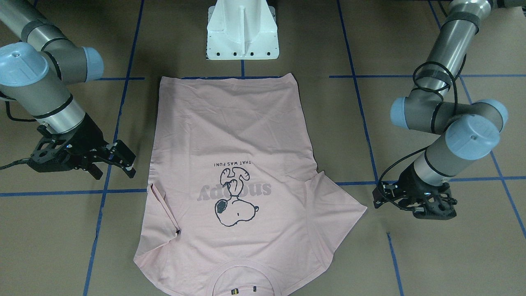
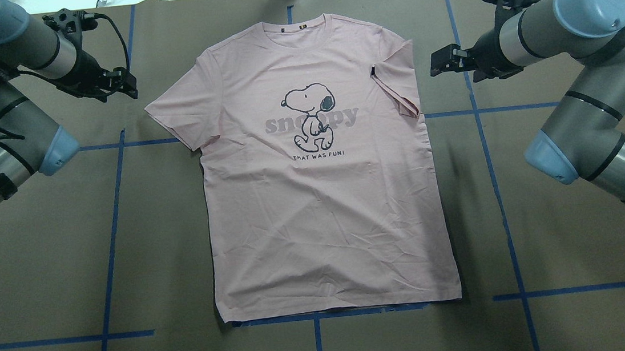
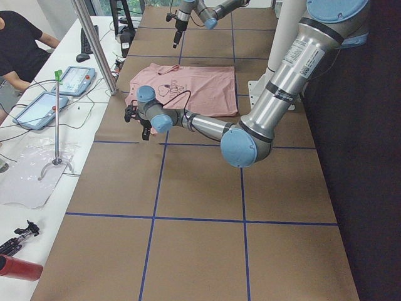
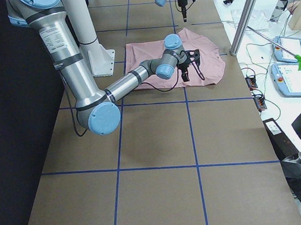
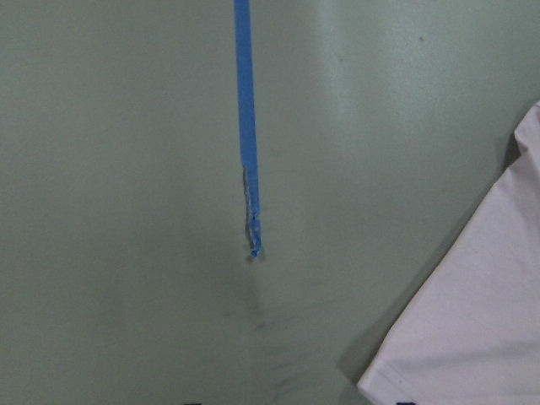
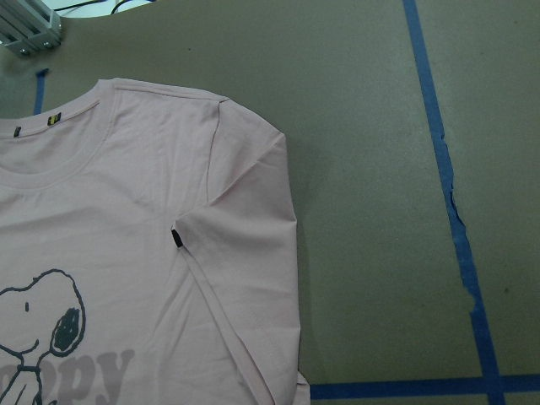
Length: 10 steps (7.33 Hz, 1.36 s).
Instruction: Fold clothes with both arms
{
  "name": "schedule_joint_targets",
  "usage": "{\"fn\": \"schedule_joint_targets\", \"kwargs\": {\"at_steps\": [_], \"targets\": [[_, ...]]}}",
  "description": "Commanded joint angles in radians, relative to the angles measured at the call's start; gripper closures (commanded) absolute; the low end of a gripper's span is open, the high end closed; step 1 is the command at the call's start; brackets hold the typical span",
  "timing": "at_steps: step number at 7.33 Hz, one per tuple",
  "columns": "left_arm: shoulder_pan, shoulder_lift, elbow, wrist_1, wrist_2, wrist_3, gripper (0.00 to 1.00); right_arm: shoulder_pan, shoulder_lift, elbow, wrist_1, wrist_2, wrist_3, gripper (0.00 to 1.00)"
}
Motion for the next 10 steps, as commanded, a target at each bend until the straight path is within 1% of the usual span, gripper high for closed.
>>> {"fn": "schedule_joint_targets", "kwargs": {"at_steps": [1,2,3,4,7,9,10], "targets": [[0.049,-0.014,0.038,-0.024,0.027,-0.016,0.36,0.0,-0.003,0.011,0.0,-0.002,0.0,0.0],[0.055,-0.029,0.071,-0.047,0.036,-0.016,0.43,0.0,-0.003,0.012,0.0,-0.002,0.0,0.0],[0.055,-0.03,0.09,-0.07,0.038,-0.016,0.54,0.0,-0.003,0.012,0.0,-0.003,0.001,0.0],[0.054,-0.031,0.09,-0.072,0.038,-0.016,1.0,0.0,-0.003,0.014,0.0,-0.003,0.002,0.0],[0.052,-0.05,0.08,-0.072,0.029,-0.019,1.0,-0.001,0.0,0.012,0.0,-0.005,0.002,0.0],[0.051,-0.045,0.052,-0.073,0.028,-0.062,1.0,-0.001,0.0,0.008,0.0,-0.005,0.002,0.0],[0.051,-0.042,0.052,-0.073,0.03,-0.08,0.77,-0.001,0.002,0.006,0.0,-0.007,0.002,0.0]]}}
